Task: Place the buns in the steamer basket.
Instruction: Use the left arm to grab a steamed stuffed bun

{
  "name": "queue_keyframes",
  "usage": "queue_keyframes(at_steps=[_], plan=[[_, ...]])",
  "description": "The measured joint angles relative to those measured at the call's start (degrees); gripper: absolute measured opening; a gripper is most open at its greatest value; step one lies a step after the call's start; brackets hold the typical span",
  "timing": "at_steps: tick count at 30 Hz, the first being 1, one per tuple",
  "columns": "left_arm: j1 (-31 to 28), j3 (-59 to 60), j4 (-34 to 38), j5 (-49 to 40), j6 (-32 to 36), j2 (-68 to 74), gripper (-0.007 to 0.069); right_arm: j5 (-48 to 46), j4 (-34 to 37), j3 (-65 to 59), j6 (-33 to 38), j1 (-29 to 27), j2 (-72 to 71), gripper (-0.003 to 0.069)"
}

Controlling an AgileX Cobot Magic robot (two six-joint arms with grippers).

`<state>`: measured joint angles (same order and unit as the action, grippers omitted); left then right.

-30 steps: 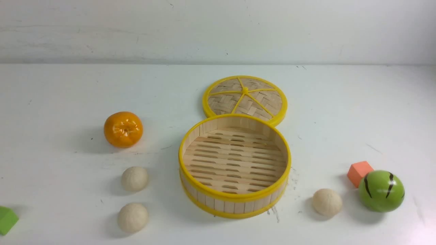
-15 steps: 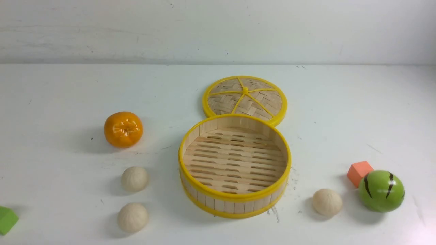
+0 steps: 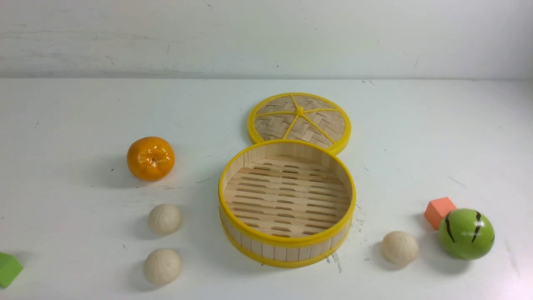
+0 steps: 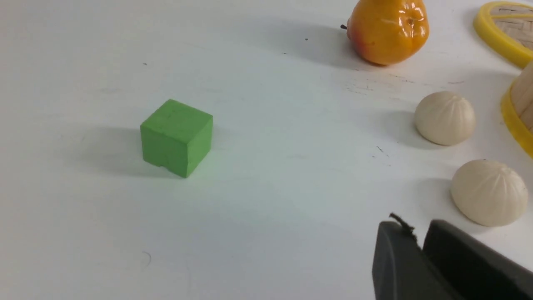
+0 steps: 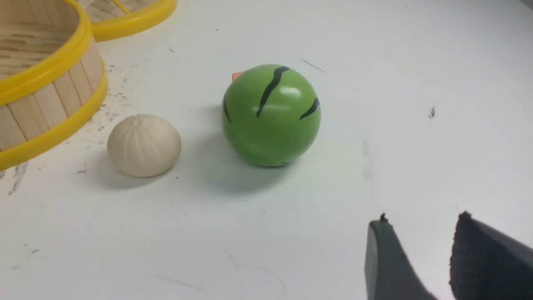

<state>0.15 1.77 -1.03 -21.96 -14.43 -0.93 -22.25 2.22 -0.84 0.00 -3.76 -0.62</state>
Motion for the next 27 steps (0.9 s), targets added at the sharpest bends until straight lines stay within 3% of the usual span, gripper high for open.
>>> queue_keyframes(at_steps=[4,6,7,8,13,20,24,25,27], plan=[[0.00,0.00,7.42,0.43,-4.87,0.00,0.0093,0.00,0.00,0.00,0.00,0.00,0.00,0.0240],[0.00,0.00,16.62,1.47,-11.18,0.00,0.0094,0.00,0.00,0.00,0.00,0.00,0.00,0.0240],[0.00,0.00,17.57,1.68,-11.82,0.00,0.0094,0.00,0.00,0.00,0.00,0.00,0.00,0.0240],[0.00,0.00,25.14,2.32,-16.81,0.00,0.0095,0.00,0.00,0.00,0.00,0.00,0.00,0.0240],[0.00,0.00,38.21,2.79,-23.62,0.00,0.0098,0.00,0.00,0.00,0.00,0.00,0.00,0.0240],[0.00,-0.42,41.31,3.15,-23.12,0.00,0.0107,0.00,0.00,0.00,0.00,0.00,0.00,0.0240],[0.00,-6.61,40.28,-0.47,-14.70,0.00,0.0108,0.00,0.00,0.00,0.00,0.00,0.00,0.0240],[0.00,-12.69,37.12,-4.18,-7.73,0.26,0.0100,0.00,0.00,0.00,0.00,0.00,0.00,0.0240],[0.00,-20.35,30.51,-10.95,-4.00,3.38,0.0062,0.00,0.00,0.00,0.00,0.00,0.00,0.0240]])
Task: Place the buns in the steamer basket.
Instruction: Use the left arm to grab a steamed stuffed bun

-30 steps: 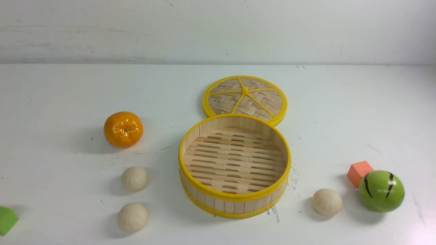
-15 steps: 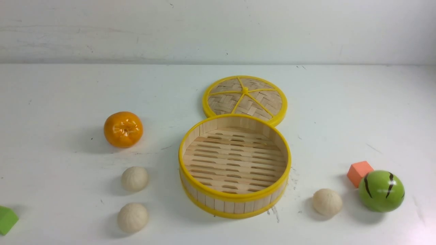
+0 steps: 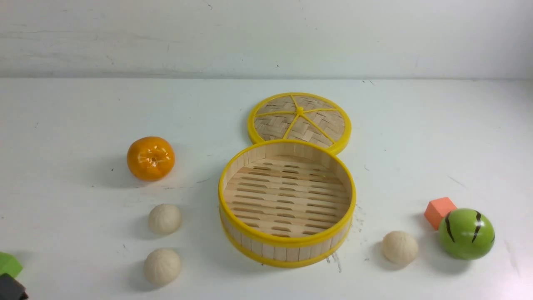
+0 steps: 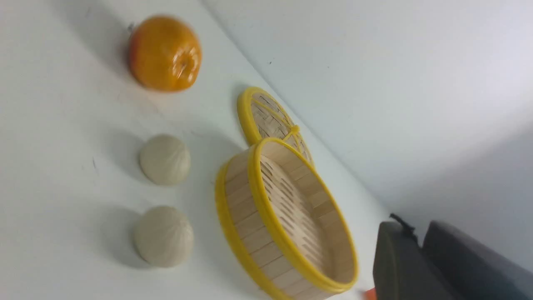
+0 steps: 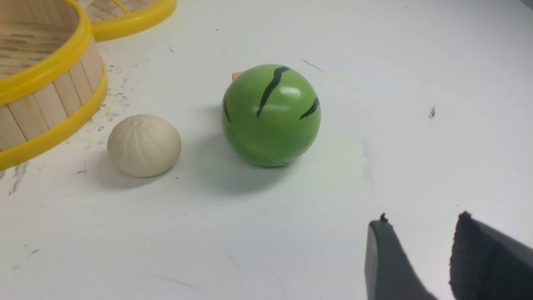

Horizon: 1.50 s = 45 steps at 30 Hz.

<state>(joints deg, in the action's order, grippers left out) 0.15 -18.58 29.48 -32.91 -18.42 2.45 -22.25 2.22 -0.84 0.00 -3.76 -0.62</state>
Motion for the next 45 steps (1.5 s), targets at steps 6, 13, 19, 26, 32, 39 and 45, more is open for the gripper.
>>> queue_keyframes(at_steps=[6,13,19,26,32,39,45], plan=[[0.00,-16.48,-21.51,-19.36,1.66,16.44,-0.0014,0.00,0.00,0.00,0.00,0.00,0.00,0.0240],[3.35,-34.46,-39.23,-30.42,7.63,41.69,-0.0014,0.00,0.00,0.00,0.00,0.00,0.00,0.0240],[12.53,-44.21,-41.12,-32.61,2.91,59.14,0.0008,0.00,0.00,0.00,0.00,0.00,0.00,0.0240],[14.65,-53.10,-32.63,-31.29,1.86,77.84,0.0283,0.00,0.00,0.00,0.00,0.00,0.00,0.0240],[14.67,-55.82,-30.16,-26.71,3.46,88.80,0.0491,0.00,0.00,0.00,0.00,0.00,0.00,0.0240],[14.67,-59.49,-30.76,-20.19,3.58,101.24,0.0550,0.00,0.00,0.00,0.00,0.00,0.00,0.0240],[14.67,-60.81,-30.38,-17.75,3.58,107.12,0.0546,0.00,0.00,0.00,0.00,0.00,0.00,0.0240]])
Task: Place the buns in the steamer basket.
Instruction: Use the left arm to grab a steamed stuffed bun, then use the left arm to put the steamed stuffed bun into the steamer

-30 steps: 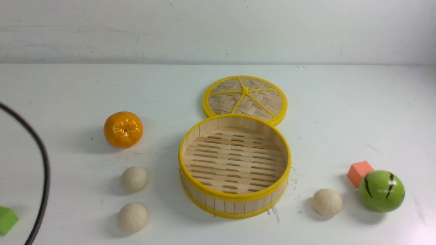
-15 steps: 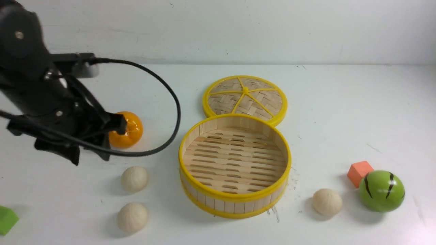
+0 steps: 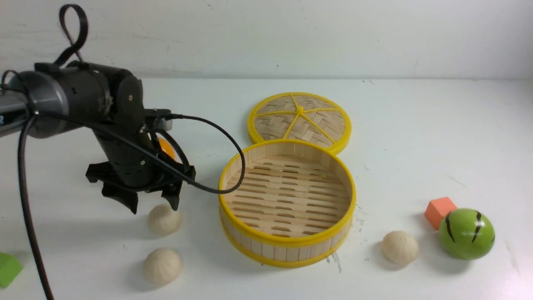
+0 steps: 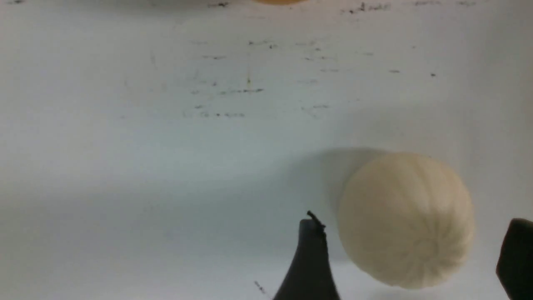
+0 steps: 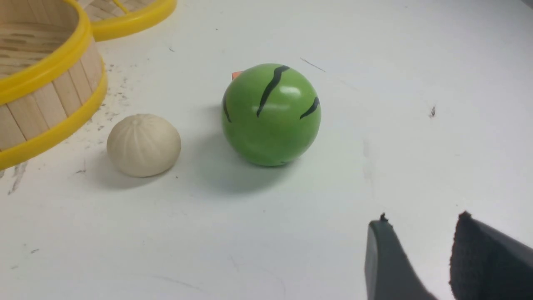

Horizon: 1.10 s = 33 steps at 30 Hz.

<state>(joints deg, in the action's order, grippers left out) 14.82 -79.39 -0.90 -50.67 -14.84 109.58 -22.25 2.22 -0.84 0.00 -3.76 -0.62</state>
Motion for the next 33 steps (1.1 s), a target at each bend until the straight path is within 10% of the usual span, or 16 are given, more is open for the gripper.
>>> queue_keyframes(at_steps=[5,12,28,33], plan=[[0.00,0.00,0.90,0.04,0.00,2.26,0.0435,0.00,0.00,0.00,0.00,0.00,0.00,0.0240],[0.99,-6.08,1.36,-4.59,2.17,-0.21,0.0001,0.00,0.00,0.00,0.00,0.00,0.00,0.0240],[19.96,-29.90,1.94,-8.34,5.72,6.25,0.0011,0.00,0.00,0.00,0.00,0.00,0.00,0.0240],[20.25,-30.12,-0.90,-7.18,3.26,13.83,0.0128,0.00,0.00,0.00,0.00,0.00,0.00,0.0240]])
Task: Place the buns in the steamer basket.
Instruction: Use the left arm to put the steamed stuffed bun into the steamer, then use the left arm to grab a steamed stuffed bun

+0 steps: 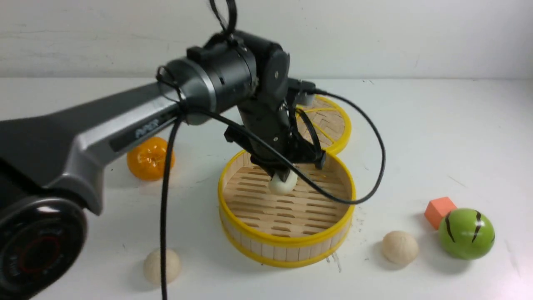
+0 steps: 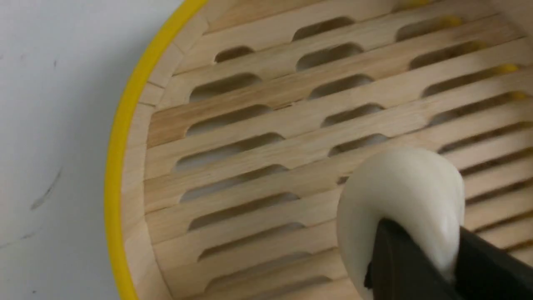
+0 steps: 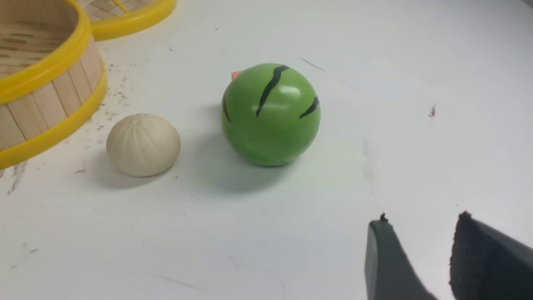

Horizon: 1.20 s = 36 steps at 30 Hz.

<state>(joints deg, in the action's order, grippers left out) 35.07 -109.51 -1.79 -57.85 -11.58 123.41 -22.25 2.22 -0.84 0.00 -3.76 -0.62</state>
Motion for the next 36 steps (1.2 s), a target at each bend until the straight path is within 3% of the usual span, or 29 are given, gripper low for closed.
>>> queue_keyframes(at_steps=[3,8,12,19,26,36], plan=[[0.00,-0.06,-2.02,0.81,-0.77,1.55,0.0234,0.00,0.00,0.00,0.00,0.00,0.00,0.0240],[0.00,-0.62,-4.22,1.11,-2.71,2.38,0.0510,0.00,0.00,0.00,0.00,0.00,0.00,0.0240],[0.02,-4.72,-4.41,-4.68,-2.92,1.72,0.0613,0.00,0.00,0.00,0.00,0.00,0.00,0.0240],[0.02,-11.14,-4.66,-12.55,-0.37,-6.46,0.0571,0.00,0.00,0.00,0.00,0.00,0.00,0.0240],[-0.58,-4.46,-7.96,-13.31,0.79,-18.42,0.0494,0.00,0.00,0.00,0.00,0.00,0.00,0.0240],[-11.60,29.58,-3.35,-12.85,0.03,-36.28,0.0485,0.00,0.00,0.00,0.00,0.00,0.00,0.0240]])
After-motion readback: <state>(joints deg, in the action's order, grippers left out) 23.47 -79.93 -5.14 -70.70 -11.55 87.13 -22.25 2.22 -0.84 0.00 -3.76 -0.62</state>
